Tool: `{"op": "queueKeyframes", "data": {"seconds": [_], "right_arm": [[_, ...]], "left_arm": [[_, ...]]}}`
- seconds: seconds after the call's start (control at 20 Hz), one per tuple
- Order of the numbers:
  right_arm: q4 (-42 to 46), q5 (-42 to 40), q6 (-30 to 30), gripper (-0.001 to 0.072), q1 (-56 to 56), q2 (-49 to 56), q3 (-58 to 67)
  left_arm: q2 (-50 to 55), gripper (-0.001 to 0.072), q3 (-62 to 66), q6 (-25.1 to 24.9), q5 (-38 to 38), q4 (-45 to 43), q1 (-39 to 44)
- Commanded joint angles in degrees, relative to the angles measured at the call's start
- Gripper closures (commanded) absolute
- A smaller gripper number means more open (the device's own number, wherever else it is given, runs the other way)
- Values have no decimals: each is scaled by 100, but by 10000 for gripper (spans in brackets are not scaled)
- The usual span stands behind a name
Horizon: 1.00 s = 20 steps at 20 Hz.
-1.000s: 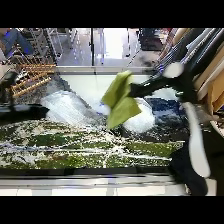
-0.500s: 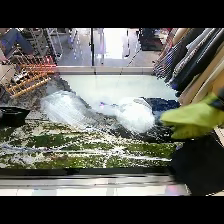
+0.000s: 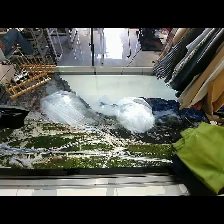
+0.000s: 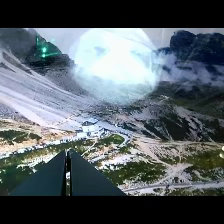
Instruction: Fold the clothes and pants, and hang the long-sleeved shirts on hangers.
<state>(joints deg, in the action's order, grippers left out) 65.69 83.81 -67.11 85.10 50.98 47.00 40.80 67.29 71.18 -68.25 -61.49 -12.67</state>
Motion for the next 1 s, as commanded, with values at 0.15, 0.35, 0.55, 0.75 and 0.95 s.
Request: {"op": "queueKeyframes", "data": {"seconds": [0.15, 0.35, 0.55, 0.75, 0.95], "right_arm": [[693, -520, -549, 15, 761, -168, -374], [-452, -286, -544, 6, 251, -168, 927], [-3047, -782, -542, 79, -1012, -168, 1561], [-2293, -933, -525, 190, -3593, -28, 1521], [-1366, -1891, -527, 647, -6297, 190, 1139]], "left_arm": [[0, 688, 2, -4, 245, 22, -4], [57, 688, 0, -7, 247, -4, -4], [166, 687, 0, -2, 247, -2, -4], [262, 687, 0, -2, 256, 0, -7], [398, 687, 0, -4, 531, 0, -4]]}}
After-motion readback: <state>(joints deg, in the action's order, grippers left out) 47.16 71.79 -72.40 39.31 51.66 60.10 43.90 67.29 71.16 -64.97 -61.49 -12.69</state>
